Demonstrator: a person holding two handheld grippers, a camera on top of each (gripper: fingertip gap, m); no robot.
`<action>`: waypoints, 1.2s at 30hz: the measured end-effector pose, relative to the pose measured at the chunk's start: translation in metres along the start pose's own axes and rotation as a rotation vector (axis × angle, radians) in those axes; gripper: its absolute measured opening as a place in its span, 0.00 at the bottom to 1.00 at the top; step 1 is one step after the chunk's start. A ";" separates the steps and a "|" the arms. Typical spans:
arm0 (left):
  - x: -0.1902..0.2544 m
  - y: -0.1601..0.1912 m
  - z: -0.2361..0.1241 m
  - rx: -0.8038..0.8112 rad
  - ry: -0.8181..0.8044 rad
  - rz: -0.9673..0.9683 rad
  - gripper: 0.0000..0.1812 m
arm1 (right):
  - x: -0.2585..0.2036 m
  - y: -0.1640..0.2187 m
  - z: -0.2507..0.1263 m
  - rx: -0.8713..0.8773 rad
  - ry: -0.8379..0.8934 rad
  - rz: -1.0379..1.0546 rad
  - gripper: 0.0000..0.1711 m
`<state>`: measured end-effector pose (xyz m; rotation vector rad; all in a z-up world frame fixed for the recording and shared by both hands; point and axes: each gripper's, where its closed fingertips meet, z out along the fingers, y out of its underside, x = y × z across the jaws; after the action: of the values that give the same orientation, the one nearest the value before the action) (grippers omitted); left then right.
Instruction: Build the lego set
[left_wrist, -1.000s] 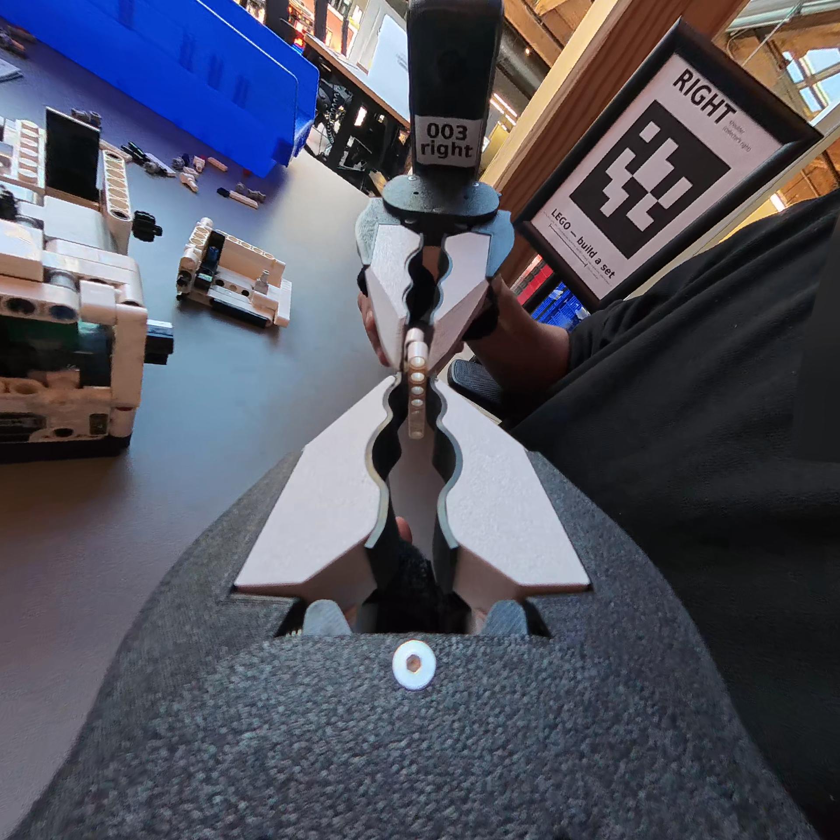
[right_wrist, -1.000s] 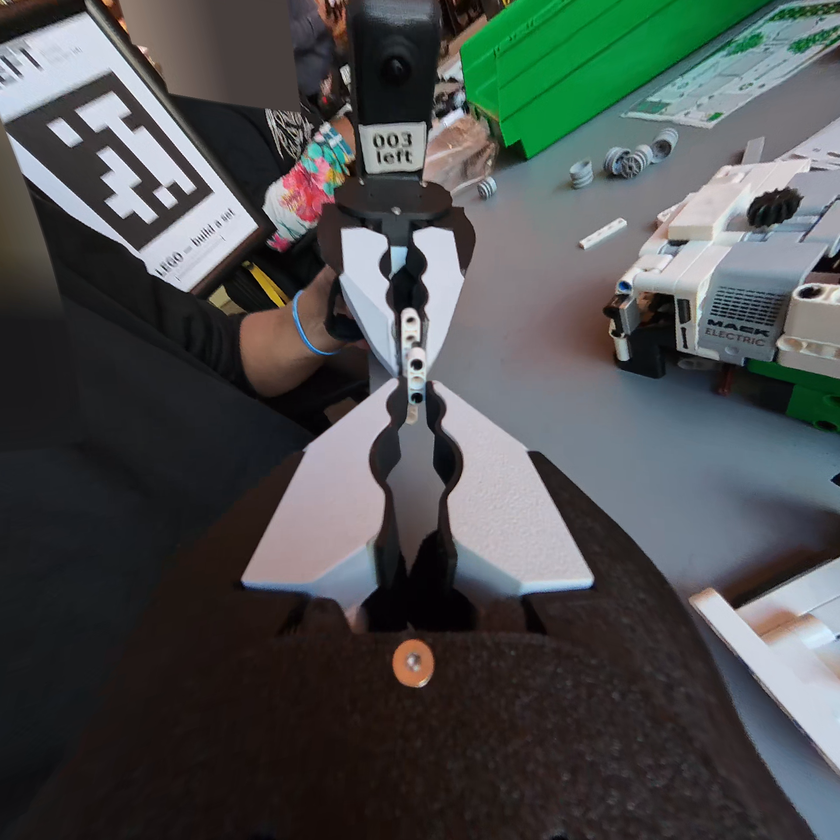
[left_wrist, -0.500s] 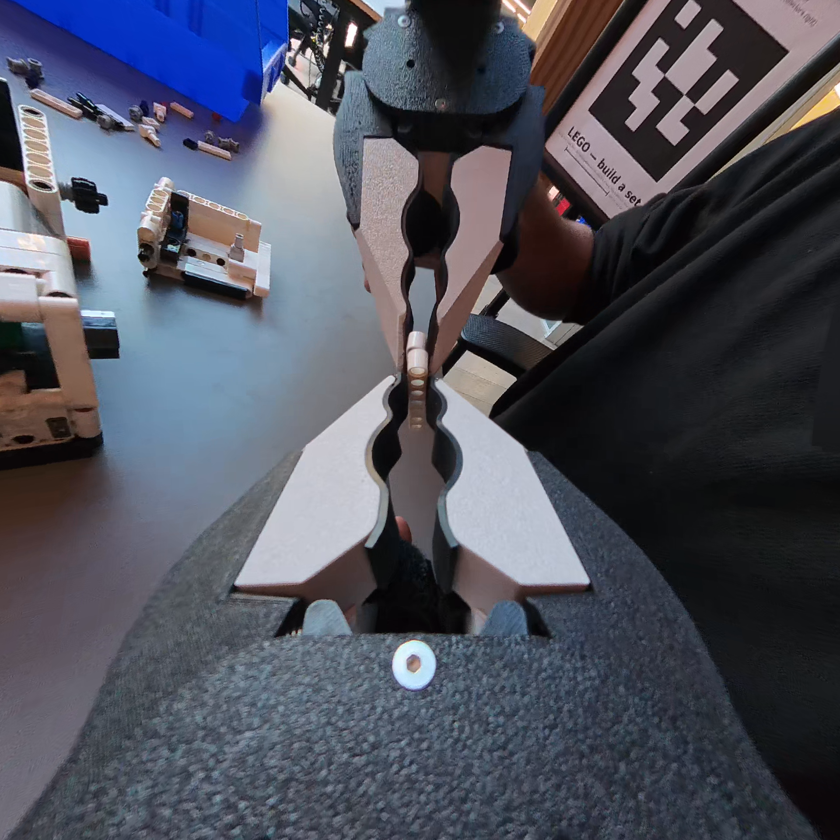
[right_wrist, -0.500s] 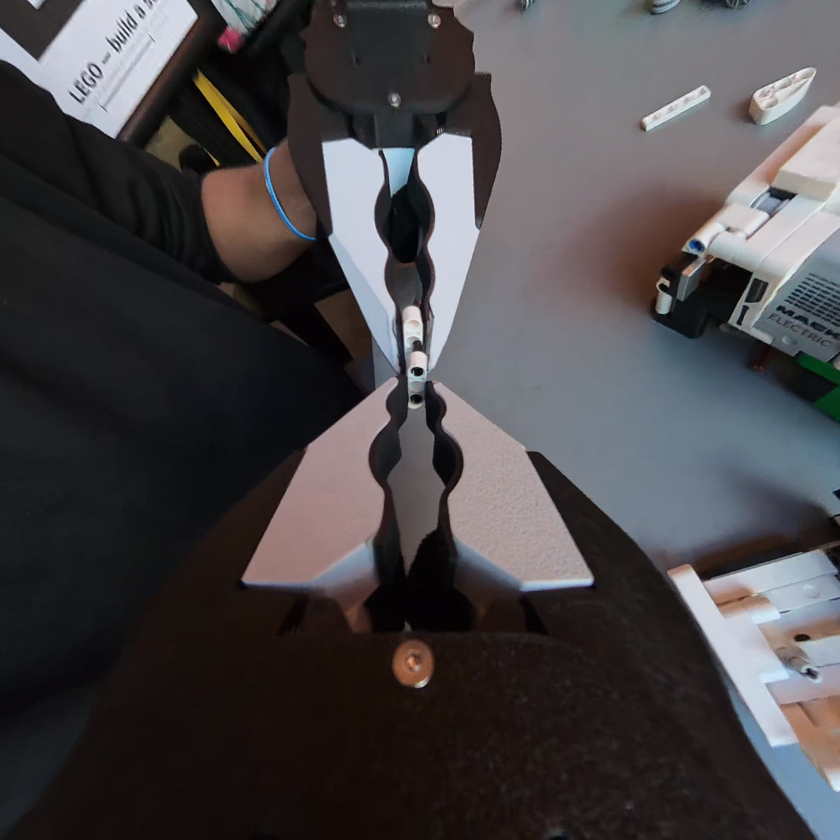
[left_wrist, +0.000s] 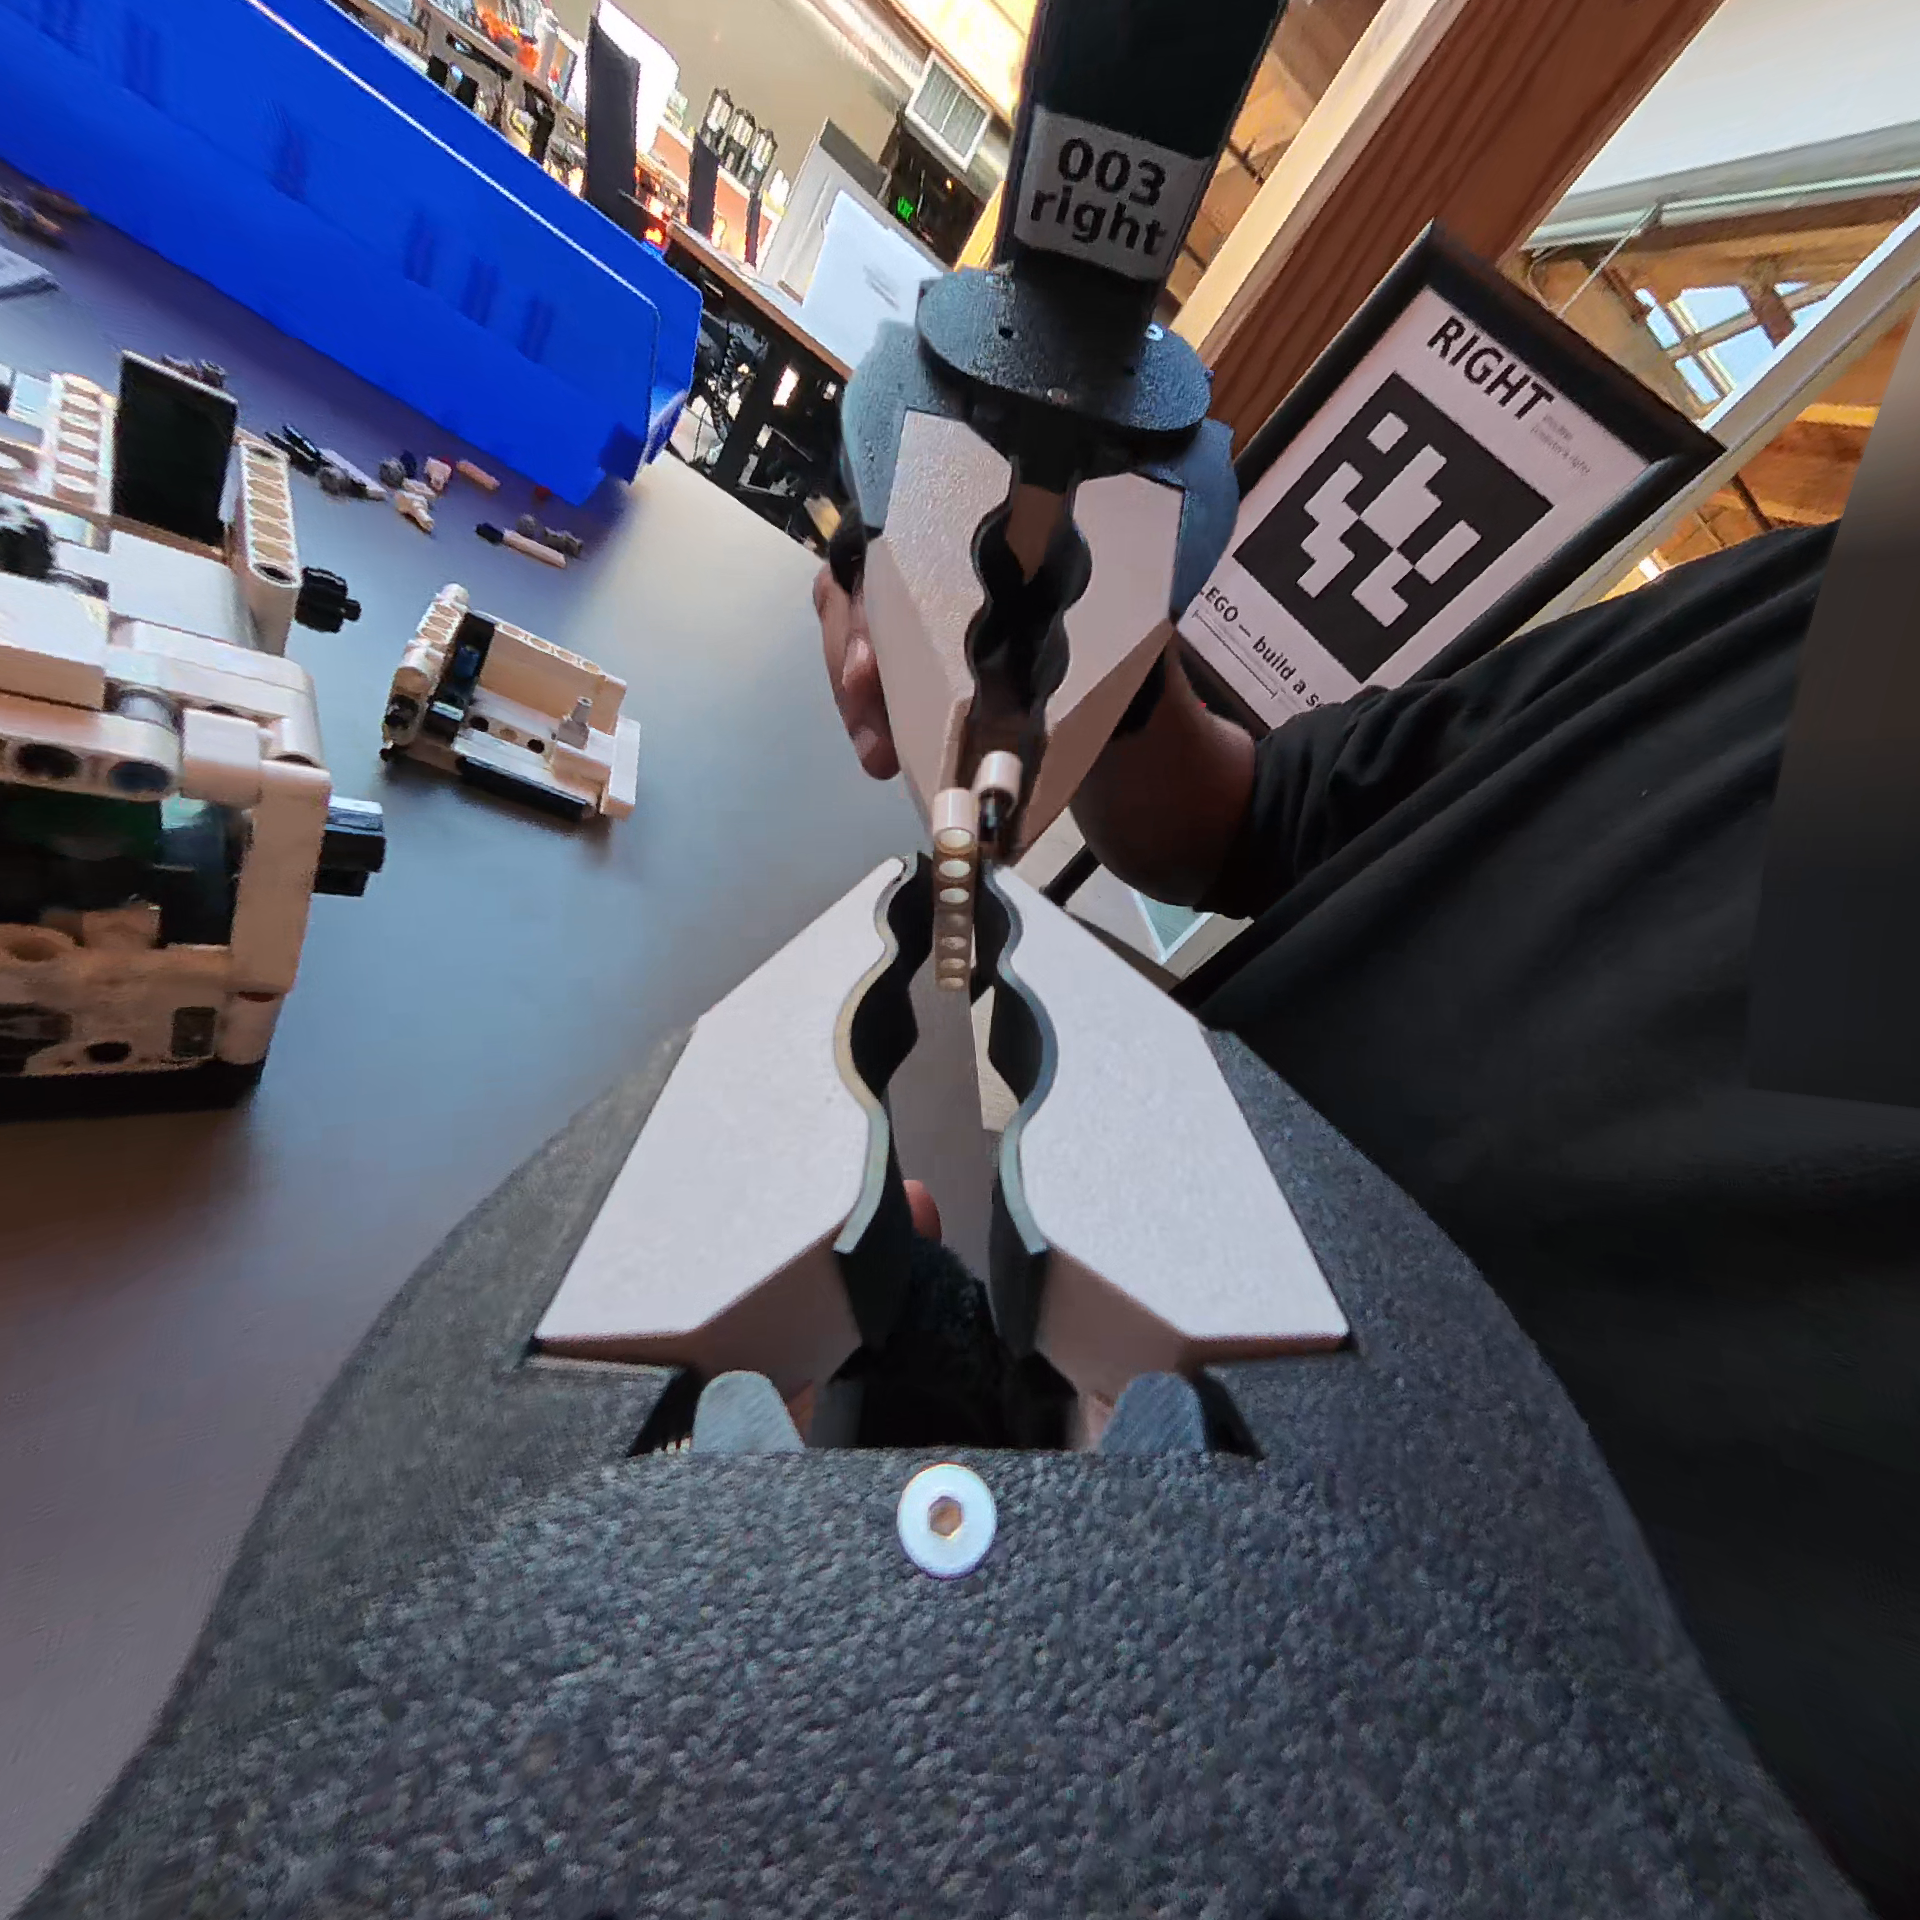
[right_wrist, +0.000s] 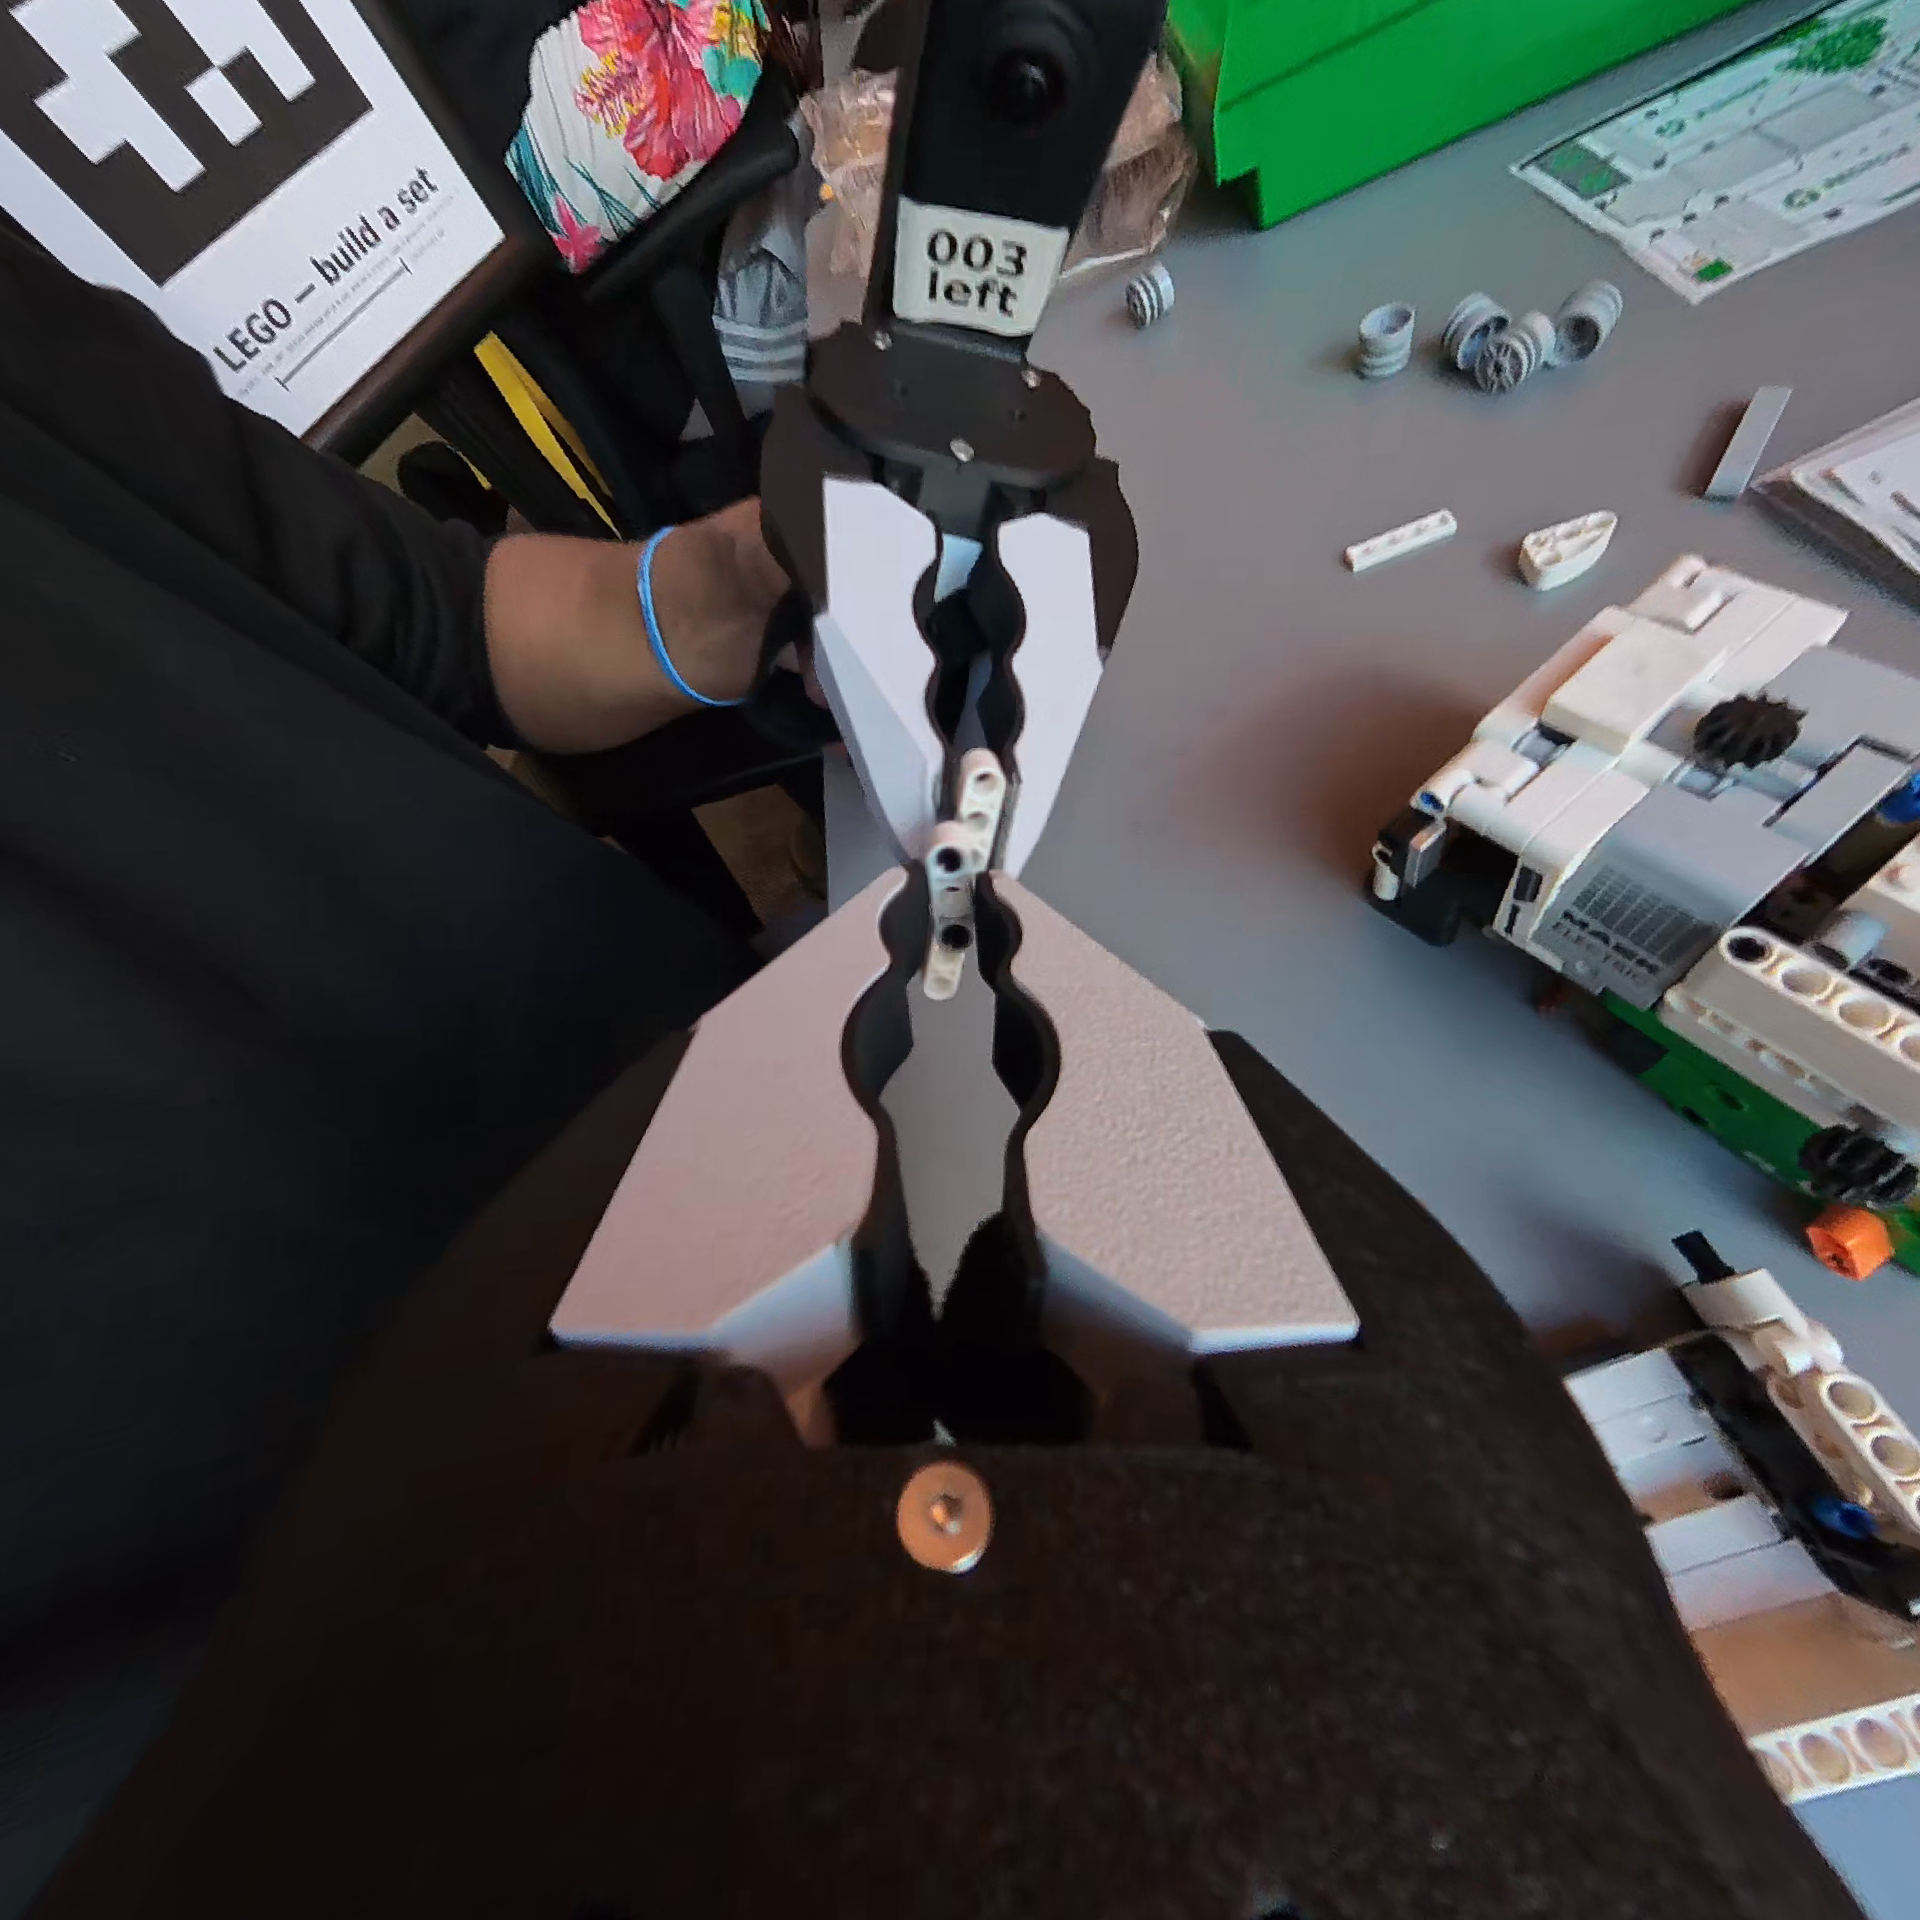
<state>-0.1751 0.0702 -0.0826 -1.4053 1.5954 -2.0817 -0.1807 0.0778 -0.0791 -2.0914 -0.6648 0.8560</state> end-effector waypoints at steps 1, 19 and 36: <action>0.002 -0.003 0.000 0.019 0.011 0.006 0.03 | -0.001 -0.004 -0.001 0.004 -0.002 -0.003 0.04; 0.012 -0.021 -0.005 0.170 0.047 0.069 0.03 | -0.005 -0.023 -0.006 -0.113 -0.013 0.029 0.04; 0.008 0.003 0.002 -0.034 -0.004 0.147 0.04 | -0.008 0.000 0.000 -0.334 -0.066 -0.042 0.04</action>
<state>-0.1791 0.0621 -0.0806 -1.2591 1.6851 -1.9769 -0.1858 0.0727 -0.0769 -2.3416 -0.9373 0.8382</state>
